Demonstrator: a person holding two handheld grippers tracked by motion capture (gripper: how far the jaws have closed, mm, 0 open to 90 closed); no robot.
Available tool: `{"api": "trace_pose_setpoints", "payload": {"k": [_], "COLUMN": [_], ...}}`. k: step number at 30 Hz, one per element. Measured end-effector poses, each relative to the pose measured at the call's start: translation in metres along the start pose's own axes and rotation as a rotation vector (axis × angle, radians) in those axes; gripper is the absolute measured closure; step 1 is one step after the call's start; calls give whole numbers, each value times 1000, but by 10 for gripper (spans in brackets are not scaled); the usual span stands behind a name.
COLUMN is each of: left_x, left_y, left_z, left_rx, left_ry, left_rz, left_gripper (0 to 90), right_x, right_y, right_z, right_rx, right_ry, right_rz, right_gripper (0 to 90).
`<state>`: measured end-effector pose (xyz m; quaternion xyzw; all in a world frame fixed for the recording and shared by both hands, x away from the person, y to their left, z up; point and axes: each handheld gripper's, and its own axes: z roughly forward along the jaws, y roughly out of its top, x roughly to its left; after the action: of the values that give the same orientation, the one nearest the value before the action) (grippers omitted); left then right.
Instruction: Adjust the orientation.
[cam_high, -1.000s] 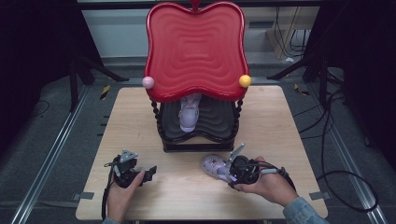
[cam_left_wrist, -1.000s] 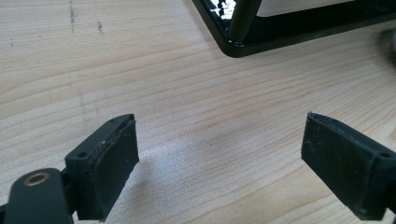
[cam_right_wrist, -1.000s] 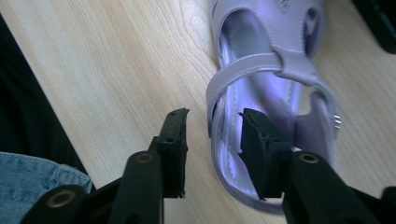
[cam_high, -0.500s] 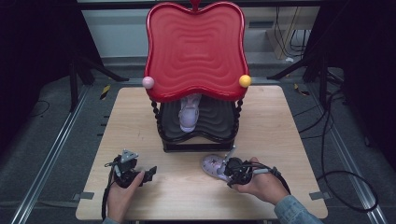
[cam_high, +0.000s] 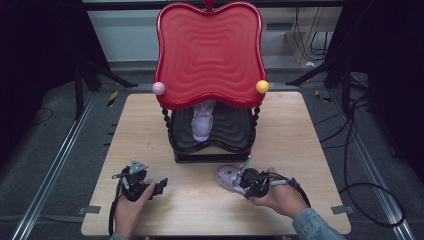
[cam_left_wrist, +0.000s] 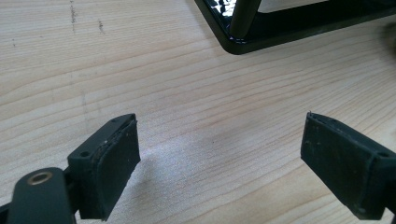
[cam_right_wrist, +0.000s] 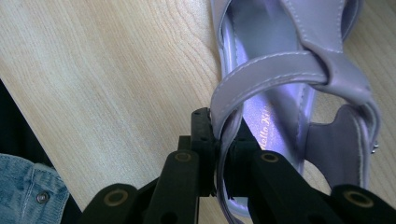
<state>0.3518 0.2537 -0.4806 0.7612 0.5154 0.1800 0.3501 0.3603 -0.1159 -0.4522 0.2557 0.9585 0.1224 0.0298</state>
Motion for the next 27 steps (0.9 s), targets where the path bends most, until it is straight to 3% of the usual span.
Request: {"api": "trace_pose_setpoints", "payload": {"k": [5,10,16,21,27], "left_x": [1,1,0,0,0], "left_y": [0,0,0,0,0], "left_z": [0,0,0,0,0], "left_rx": [2,0,3,2,4], "left_ry": [1,2,4,4,5], "left_rz": [1,0,2,1,3], "left_gripper": [112,113,113,113,114], "right_x": [-2,-6,-1,5,9], "right_y": [-2,-4,0,5,10], "right_z": [-5,-22,-45,-68,-94], "right_rx": [-48,-153,-267,-370,-451], "right_ry": [10,67,101,103,77], "right_rz": [12,65,74,71,73], "right_gripper": [865,866,866,866,866]}}
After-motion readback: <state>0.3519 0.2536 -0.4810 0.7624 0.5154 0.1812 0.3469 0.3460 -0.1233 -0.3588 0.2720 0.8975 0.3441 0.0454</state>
